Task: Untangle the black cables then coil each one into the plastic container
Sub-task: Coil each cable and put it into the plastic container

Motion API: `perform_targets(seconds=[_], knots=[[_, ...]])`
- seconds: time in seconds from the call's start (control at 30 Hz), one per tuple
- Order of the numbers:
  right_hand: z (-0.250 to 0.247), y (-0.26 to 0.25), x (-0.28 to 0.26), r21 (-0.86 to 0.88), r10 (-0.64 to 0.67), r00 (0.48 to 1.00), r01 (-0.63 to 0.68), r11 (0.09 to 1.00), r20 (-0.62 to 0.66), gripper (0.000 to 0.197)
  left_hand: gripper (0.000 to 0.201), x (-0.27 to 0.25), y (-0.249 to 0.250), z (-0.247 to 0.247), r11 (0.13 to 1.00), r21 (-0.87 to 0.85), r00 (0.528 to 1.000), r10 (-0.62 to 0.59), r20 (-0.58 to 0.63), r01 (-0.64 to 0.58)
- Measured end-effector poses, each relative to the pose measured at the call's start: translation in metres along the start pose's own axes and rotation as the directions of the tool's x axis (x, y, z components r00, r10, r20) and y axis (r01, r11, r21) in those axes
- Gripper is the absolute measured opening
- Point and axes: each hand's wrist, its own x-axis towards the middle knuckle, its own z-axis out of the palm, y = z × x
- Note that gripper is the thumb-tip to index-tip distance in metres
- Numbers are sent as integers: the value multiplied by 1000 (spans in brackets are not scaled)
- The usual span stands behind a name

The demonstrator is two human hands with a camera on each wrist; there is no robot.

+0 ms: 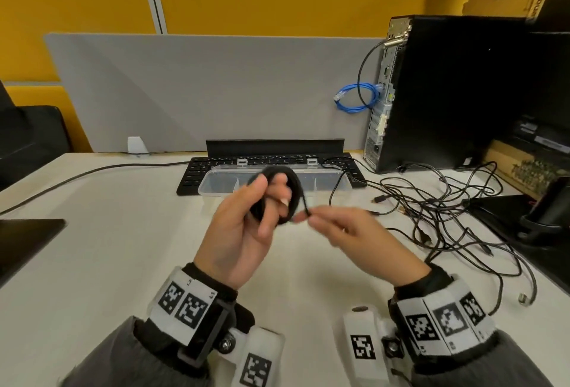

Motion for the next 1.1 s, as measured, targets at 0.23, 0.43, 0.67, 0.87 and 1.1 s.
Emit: perform_targets(seconds=[0.23,0.43,0.67,0.87,1.1], knots=[[10,-23,-8,31,-14,923,2,1000,385,24,30,14,3,-26,716,696,952,250,-177,-59],[-4,-10,-1,204,-157,962,204,957,-223,15,53,3,5,-16,565,815,950,-305,60,130],[-5,11,25,-74,-113,970,99,992,-214,20,25,-3,16,-4,927,347,971,-201,130,146],[5,-17,15,-117,-31,924,81,990,382,26,29,18,34,-29,980,-30,920,176,-351,-199],[-18,-42,19,-5,-398,903,403,915,-161,17,36,9,27,-19,795,604,995,3,-104,61]])
